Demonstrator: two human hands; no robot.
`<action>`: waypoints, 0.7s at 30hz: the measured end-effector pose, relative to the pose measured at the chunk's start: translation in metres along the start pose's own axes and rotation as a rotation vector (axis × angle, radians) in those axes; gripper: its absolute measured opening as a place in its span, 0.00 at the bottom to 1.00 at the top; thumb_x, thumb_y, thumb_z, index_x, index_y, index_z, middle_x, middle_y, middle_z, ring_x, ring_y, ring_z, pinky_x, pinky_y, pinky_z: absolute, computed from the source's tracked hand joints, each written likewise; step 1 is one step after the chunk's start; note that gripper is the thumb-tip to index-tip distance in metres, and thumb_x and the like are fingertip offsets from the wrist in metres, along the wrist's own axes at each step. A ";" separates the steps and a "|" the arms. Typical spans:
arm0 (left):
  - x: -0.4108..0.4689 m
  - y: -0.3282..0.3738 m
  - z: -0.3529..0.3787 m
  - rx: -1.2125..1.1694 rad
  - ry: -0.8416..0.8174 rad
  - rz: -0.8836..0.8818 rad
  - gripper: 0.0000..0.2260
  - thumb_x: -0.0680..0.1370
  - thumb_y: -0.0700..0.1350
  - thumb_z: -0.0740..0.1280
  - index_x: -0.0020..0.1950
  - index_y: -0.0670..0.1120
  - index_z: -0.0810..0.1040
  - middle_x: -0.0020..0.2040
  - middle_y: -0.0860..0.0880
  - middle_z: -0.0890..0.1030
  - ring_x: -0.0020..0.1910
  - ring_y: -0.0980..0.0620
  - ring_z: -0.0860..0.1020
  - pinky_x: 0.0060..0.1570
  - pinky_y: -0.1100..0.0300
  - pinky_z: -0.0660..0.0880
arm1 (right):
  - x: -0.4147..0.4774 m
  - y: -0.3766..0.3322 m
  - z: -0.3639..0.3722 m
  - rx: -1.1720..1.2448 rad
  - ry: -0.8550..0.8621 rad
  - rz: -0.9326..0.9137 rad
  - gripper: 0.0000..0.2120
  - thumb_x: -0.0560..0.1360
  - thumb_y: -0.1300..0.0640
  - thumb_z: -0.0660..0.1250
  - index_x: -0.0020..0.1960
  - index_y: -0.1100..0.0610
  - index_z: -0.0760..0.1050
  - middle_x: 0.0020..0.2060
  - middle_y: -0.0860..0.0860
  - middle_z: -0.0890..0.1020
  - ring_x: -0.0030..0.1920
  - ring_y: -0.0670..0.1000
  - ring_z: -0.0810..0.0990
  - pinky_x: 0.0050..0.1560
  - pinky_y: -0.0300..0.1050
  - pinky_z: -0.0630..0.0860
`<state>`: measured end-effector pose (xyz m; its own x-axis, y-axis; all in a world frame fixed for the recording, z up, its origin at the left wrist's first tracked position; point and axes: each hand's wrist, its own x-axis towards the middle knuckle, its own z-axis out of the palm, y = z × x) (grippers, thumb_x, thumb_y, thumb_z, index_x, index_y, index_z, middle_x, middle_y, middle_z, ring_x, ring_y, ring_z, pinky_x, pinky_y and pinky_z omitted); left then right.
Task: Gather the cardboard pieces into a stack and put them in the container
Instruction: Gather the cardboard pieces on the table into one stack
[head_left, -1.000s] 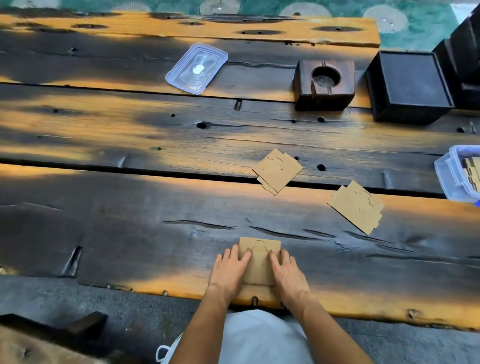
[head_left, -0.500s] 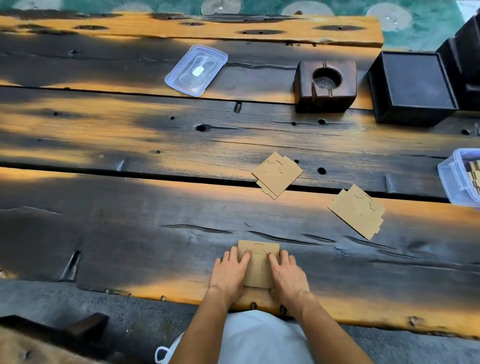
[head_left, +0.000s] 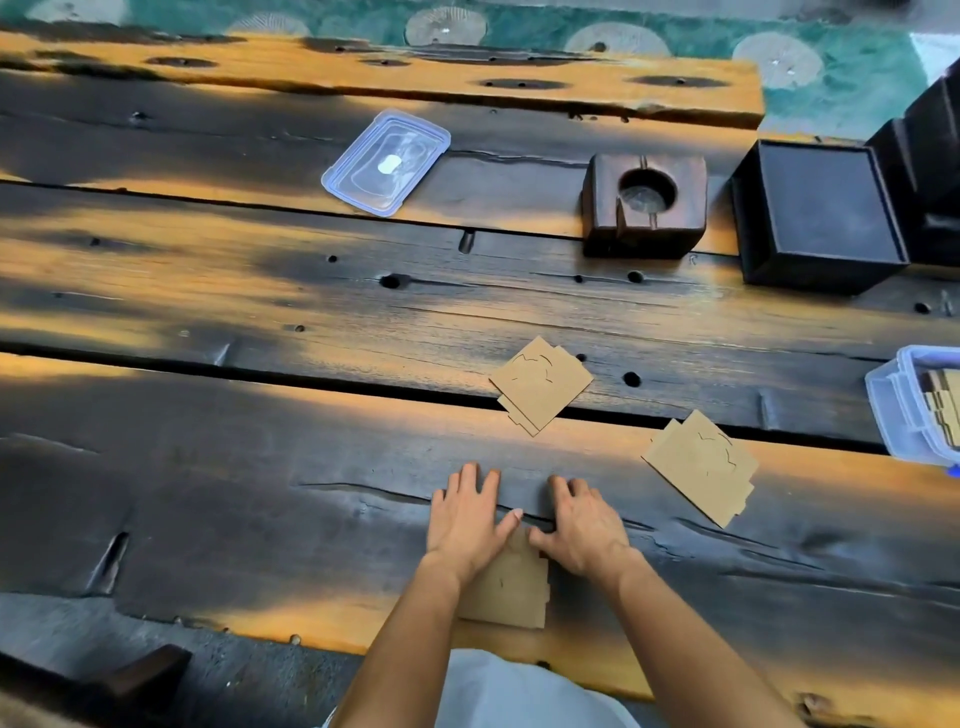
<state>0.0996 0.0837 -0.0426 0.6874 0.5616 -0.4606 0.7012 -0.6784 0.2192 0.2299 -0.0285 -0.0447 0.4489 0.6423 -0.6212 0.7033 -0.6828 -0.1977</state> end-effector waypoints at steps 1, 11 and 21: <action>0.007 0.005 -0.003 -0.014 0.000 0.001 0.29 0.82 0.64 0.57 0.79 0.50 0.60 0.77 0.44 0.62 0.74 0.43 0.63 0.68 0.47 0.65 | 0.008 0.004 -0.010 -0.009 0.005 -0.001 0.36 0.75 0.37 0.64 0.75 0.55 0.59 0.67 0.58 0.71 0.66 0.60 0.72 0.63 0.54 0.74; 0.054 0.041 -0.018 -0.090 -0.028 -0.031 0.28 0.83 0.57 0.59 0.81 0.51 0.57 0.82 0.44 0.55 0.79 0.44 0.57 0.71 0.45 0.64 | 0.096 0.022 -0.099 -0.090 0.048 -0.094 0.31 0.78 0.49 0.63 0.78 0.57 0.58 0.68 0.59 0.72 0.67 0.62 0.72 0.64 0.54 0.73; 0.095 0.065 -0.018 -0.137 -0.075 -0.091 0.30 0.83 0.57 0.60 0.82 0.50 0.55 0.83 0.45 0.54 0.80 0.43 0.55 0.73 0.45 0.63 | 0.157 0.024 -0.124 -0.129 0.002 -0.189 0.33 0.79 0.49 0.63 0.79 0.57 0.55 0.73 0.58 0.67 0.70 0.62 0.67 0.68 0.57 0.71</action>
<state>0.2138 0.1015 -0.0571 0.6073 0.5776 -0.5455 0.7827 -0.5528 0.2860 0.3853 0.0991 -0.0527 0.3035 0.7552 -0.5811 0.8398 -0.5001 -0.2113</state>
